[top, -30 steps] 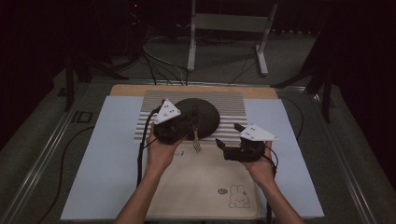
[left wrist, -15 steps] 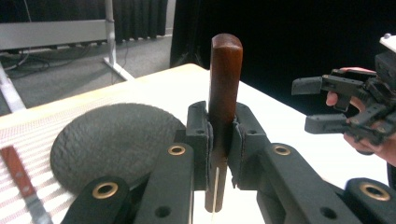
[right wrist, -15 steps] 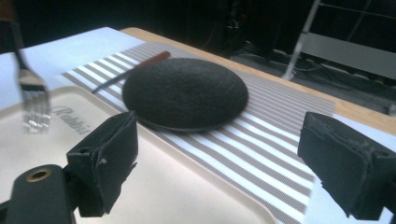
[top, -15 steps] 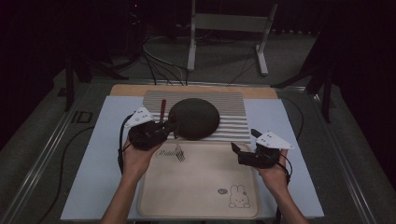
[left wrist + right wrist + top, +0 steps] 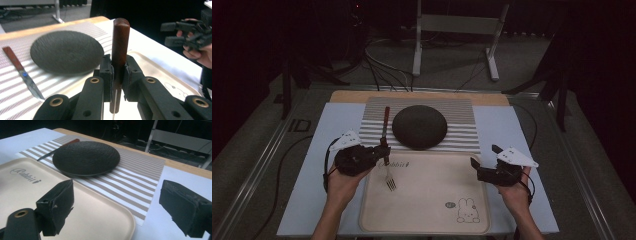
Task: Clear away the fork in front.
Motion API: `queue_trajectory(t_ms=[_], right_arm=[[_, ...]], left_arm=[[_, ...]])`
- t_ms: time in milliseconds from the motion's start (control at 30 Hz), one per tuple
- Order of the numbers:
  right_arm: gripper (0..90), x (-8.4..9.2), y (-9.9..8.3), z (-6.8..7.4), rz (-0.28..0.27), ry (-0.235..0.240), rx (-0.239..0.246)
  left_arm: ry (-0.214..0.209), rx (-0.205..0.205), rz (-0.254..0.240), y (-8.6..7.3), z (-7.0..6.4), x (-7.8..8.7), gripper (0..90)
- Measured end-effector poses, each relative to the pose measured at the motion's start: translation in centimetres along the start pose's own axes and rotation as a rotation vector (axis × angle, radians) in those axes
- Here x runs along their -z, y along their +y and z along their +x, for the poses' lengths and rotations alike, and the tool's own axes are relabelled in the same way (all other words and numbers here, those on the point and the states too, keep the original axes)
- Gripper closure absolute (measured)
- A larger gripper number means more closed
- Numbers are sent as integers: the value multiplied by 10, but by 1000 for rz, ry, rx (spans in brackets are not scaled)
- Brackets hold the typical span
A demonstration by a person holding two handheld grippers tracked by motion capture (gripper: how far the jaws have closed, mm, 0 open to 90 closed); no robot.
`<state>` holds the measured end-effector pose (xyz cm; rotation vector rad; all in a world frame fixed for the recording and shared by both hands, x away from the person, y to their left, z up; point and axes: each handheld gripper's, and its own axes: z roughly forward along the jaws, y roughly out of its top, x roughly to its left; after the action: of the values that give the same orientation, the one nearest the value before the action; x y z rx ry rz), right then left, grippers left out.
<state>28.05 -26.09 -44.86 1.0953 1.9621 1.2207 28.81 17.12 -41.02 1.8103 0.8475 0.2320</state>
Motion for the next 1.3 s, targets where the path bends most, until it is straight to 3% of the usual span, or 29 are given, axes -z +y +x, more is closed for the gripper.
queue_trajectory(t_ms=[133, 400, 533, 600, 667, 900, 1033, 1133, 1300], right_arm=[[130, 0, 1, 0, -1, -5, -1], [132, 0, 1, -1, 0, -15, 5], [133, 0, 1, -2, -1, -17, 0], [134, 0, 1, -2, 0, -18, 1], [134, 0, 1, -2, 0, -18, 3], [135, 1, 0, -3, -1, -17, -3], [135, 1, 0, -3, -5, -15, -10], [135, 2, 0, -2, -2, -14, -3], [135, 5, -2, -2, -3, -19, -5]], left_arm=[[-16, 27, 24, -10, 2, 9, 802], [-42, 61, 99, -11, 6, 19, 804], [-38, 103, 88, -18, 15, 14, 802], [-3, 108, 78, -21, 20, 9, 792], [43, 100, 90, -27, 27, 0, 724], [53, 155, 214, -56, 49, -34, 664], [69, 175, 266, -66, 53, -38, 670], [85, 181, 279, -71, 55, -36, 668], [149, 184, 326, -77, 58, -35, 630]])
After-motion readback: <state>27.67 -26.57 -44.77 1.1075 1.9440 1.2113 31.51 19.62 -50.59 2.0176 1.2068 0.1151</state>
